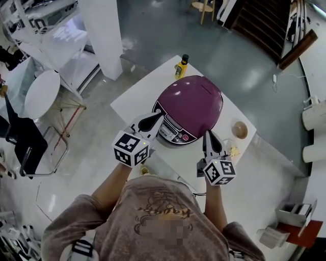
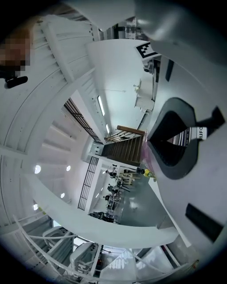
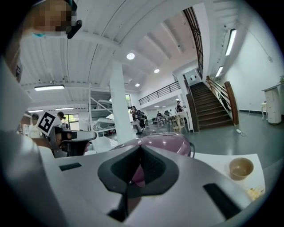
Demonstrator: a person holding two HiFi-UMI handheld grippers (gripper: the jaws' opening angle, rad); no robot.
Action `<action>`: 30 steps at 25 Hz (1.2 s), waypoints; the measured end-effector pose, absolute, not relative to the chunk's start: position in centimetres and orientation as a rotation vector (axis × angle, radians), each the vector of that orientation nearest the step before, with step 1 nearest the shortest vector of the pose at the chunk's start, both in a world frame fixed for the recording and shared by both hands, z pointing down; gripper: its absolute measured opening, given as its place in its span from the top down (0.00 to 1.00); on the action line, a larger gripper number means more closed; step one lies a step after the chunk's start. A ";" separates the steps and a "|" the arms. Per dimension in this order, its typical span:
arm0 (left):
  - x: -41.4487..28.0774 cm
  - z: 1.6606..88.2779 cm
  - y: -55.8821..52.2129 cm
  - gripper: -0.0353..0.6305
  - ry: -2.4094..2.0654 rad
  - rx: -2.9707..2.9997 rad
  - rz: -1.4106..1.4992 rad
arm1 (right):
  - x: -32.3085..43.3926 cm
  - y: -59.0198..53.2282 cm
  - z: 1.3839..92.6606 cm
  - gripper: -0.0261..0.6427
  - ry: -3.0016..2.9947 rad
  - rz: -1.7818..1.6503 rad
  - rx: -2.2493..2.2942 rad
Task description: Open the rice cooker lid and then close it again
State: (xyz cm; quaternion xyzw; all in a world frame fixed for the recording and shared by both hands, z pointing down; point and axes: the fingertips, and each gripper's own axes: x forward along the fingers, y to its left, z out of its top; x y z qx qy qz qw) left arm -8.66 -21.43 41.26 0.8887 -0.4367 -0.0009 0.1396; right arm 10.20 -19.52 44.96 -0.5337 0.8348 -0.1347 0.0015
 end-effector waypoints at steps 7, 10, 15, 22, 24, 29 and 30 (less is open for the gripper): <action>-8.5 41.3 -22.6 0.92 -1.226 2.575 -0.004 | 9.7 -20.2 44.8 0.96 2.637 -0.413 -1.673; -8.4 41.3 -22.9 0.92 -1.233 2.574 0.002 | 9.4 -20.7 44.6 0.96 2.647 -0.407 -1.637; -7.6 42.0 -23.3 0.92 -1.205 2.569 0.052 | 9.1 -21.4 44.5 0.96 2.656 -0.410 -1.591; -6.0 43.3 -23.3 0.92 -1.175 2.581 0.131 | 8.9 -22.1 44.8 0.96 2.700 -0.408 -1.535; -5.6 43.9 -23.3 0.92 -1.164 2.586 0.175 | 9.0 -22.2 45.1 0.96 2.708 -0.416 -1.532; -5.0 45.4 -23.3 0.92 -1.148 2.566 0.274 | 8.8 -22.3 45.5 0.96 2.727 -0.427 -1.512; -4.9 45.7 -23.3 0.92 -1.148 2.562 0.290 | 8.7 -22.3 45.6 0.96 2.728 -0.430 -1.509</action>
